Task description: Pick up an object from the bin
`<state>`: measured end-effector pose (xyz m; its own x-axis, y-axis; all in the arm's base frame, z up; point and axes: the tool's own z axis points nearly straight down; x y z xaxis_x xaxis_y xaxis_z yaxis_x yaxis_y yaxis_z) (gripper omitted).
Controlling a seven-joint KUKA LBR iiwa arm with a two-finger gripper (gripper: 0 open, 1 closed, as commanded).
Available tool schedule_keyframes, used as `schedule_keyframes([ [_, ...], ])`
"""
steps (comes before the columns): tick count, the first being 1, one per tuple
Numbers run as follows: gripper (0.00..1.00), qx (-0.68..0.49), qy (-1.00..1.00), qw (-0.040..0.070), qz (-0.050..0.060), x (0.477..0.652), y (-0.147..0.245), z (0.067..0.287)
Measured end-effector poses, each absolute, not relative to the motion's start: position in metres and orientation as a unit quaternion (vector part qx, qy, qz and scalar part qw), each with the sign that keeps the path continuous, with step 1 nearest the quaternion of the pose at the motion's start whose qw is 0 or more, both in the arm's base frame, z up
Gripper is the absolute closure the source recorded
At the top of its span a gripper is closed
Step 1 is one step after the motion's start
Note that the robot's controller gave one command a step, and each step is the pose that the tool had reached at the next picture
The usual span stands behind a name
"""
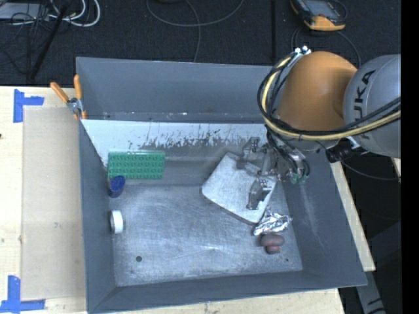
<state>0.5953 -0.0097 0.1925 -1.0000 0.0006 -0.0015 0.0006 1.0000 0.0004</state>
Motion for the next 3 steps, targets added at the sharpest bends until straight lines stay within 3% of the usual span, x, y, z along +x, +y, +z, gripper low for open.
schedule_keyframes([
  [1, 0.0, -0.011, 1.0, -0.011, 0.005, 0.571, -0.053, 0.072],
  [2, 0.0, -0.072, 0.997, -0.005, 0.001, 0.599, -0.125, 0.074],
  [3, 1.0, -0.07, 0.998, 0.0, 0.001, 0.601, -0.125, 0.076],
])
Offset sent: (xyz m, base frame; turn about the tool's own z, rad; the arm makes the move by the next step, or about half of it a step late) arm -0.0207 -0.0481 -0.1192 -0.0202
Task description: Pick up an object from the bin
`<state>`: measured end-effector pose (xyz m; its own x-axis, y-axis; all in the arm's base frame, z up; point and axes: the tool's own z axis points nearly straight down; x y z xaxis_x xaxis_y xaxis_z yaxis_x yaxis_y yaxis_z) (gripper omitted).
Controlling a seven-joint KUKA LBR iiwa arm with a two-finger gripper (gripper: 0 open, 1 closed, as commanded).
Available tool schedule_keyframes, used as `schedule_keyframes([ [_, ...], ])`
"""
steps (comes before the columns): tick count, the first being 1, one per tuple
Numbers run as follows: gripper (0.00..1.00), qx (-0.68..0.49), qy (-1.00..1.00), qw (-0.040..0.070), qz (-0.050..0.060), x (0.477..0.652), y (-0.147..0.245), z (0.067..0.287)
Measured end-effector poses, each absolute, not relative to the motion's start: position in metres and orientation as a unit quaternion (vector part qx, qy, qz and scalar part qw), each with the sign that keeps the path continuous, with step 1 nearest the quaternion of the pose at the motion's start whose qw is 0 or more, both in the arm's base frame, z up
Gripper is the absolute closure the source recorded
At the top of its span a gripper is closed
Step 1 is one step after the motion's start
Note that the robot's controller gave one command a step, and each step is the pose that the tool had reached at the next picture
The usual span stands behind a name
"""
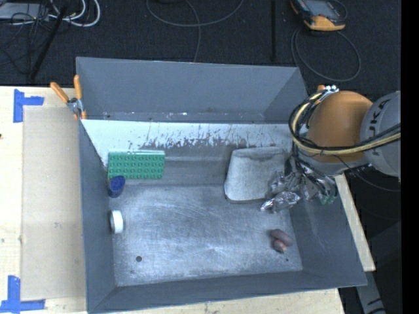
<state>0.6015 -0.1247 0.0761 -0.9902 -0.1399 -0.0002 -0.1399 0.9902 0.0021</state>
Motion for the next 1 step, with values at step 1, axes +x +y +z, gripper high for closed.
schedule_keyframes([
  [1, 1.0, -0.151, 0.989, 0.005, -0.001, 0.5927, -0.116, 0.2354],
])
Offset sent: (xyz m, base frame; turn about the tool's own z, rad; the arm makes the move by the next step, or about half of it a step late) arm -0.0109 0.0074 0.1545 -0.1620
